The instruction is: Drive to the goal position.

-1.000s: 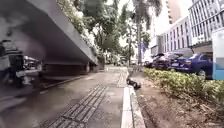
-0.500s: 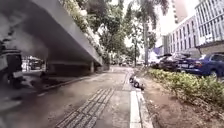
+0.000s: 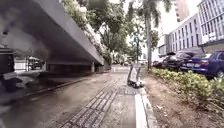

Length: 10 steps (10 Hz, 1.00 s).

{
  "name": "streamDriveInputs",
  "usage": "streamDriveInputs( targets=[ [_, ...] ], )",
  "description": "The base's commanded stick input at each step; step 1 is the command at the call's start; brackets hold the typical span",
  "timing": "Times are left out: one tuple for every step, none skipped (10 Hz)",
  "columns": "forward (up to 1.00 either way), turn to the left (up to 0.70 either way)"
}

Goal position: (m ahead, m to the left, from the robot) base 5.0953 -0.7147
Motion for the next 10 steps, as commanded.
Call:
streamDriveInputs(
  targets=[
    [0.45, 0.03],
    [0.45, 0.03],
    [0.45, 0.03],
    [0.6, 0.02],
    [0.69, 0.01],
    [0.69, 0.01],
    [0.69, 0.01],
    [0.69, 0.01],
    [0.69, 0.01],
    [0.69, 0.01]
  ],
)
